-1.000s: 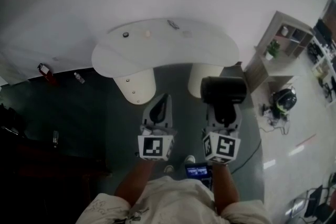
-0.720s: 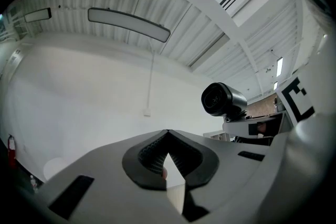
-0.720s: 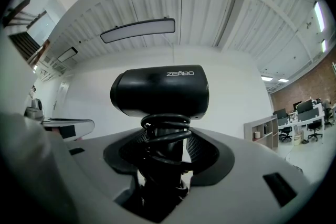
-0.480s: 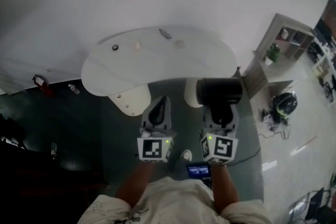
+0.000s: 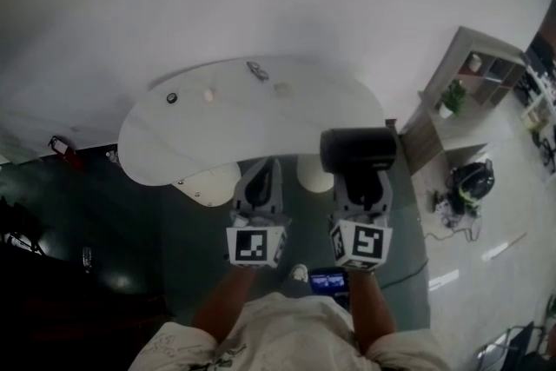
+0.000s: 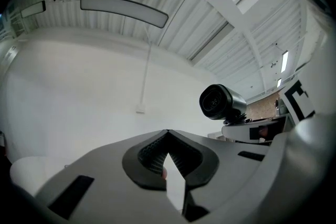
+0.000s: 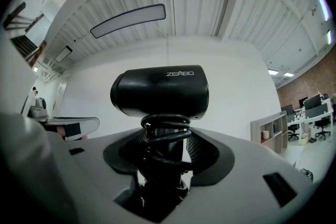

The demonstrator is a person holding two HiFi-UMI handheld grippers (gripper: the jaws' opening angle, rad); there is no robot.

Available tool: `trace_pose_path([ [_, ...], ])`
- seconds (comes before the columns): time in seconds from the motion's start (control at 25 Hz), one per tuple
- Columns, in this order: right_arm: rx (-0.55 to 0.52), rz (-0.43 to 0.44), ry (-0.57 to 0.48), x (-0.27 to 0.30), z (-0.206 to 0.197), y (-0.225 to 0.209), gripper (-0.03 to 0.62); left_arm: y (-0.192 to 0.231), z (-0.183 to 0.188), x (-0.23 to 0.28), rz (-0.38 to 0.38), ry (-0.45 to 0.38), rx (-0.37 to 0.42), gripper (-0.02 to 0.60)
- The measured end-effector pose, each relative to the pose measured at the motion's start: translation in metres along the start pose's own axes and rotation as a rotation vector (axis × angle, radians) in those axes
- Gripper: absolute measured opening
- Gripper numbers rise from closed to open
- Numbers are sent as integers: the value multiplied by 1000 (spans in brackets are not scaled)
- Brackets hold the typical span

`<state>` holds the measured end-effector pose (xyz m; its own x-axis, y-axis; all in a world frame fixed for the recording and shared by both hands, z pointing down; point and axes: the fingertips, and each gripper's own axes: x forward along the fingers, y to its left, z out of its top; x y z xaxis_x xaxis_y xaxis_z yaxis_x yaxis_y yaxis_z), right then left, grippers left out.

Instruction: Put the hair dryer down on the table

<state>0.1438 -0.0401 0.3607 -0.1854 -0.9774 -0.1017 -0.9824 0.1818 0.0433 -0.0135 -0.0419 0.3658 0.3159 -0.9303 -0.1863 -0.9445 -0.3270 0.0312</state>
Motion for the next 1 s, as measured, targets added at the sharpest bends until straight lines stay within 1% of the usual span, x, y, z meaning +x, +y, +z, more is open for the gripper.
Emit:
trace_pose_path([
  [0.2,10,15,12,30,-8,-27,235,-6,-7,37,18,-3,10,-3],
  [0.4,34,20,21,53,-14,-37,235,-7,-14,60,18,-2,13,-3],
  [0.56,32,15,20,71,-19,-42,235,-2,-20,79,9,1,16,-3],
  [0.64,29,13,19,83,-24,-42,235,2,-25,89,3,3,9,-3],
  [0.76,30,2,25,104,-31,-42,235,11,-29,108,-13,-19,5,-3],
  [0.92,26,-6,33,142,-35,-36,235,34,-35,141,-28,-21,17,-3],
  [1.0,23,-16,34,163,-36,-35,235,47,-36,159,-34,-20,9,-3],
])
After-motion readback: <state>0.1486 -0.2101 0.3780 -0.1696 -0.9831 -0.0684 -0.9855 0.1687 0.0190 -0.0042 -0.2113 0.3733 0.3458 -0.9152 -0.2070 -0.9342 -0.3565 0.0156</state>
